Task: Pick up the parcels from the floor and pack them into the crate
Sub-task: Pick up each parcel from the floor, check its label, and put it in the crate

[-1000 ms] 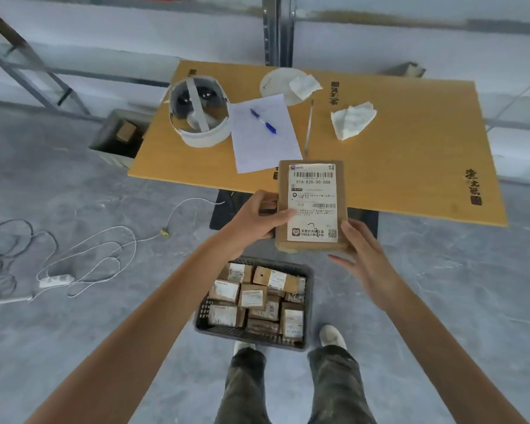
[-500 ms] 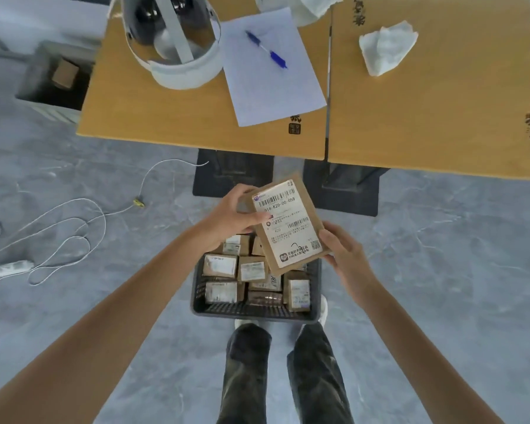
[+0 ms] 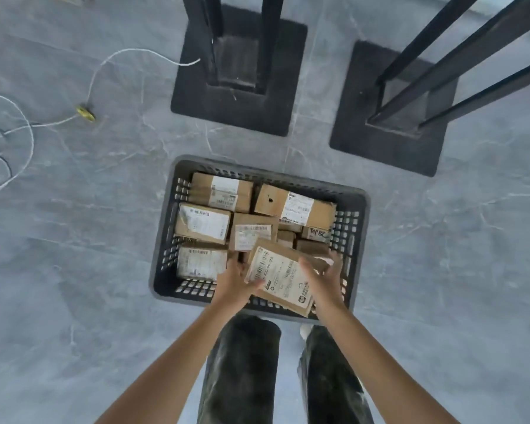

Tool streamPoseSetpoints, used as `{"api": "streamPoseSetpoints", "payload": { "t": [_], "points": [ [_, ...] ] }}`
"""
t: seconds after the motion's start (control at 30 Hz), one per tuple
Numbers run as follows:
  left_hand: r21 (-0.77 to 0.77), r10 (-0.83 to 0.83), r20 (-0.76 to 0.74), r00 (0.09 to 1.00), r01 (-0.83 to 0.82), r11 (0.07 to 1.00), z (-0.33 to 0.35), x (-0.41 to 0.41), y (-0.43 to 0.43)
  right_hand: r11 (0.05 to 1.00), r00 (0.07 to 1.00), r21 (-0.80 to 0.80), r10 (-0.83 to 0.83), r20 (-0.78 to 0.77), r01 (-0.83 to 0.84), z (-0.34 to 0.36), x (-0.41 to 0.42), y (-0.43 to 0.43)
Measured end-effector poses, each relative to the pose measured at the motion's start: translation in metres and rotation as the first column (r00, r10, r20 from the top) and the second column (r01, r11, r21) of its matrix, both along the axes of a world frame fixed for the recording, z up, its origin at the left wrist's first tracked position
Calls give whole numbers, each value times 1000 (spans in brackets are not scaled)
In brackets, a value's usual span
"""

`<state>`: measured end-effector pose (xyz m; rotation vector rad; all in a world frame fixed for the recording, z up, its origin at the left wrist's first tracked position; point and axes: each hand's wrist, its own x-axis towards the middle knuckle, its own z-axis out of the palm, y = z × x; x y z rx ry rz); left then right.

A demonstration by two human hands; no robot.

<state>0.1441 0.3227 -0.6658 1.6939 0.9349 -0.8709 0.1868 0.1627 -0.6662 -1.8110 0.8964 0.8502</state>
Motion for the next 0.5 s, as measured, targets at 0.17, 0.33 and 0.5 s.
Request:
{"api": "streamPoseSetpoints", "payload": {
  "t": [0.17, 0.33, 0.5],
  "points": [
    [218, -241, -77, 967, 252, 943, -85, -26, -9, 946, 939, 5, 323, -121, -325, -77, -12, -6],
    [329, -430, -169, 887, 462, 824, -124, -37, -9, 743, 744, -34, 667, -38, -668, -113, -15, 0],
    [301, -564, -216, 797, 604, 738, -128, -39, -3, 611, 612, -66, 791, 12, -789, -117, -13, -9]
  ]
}}
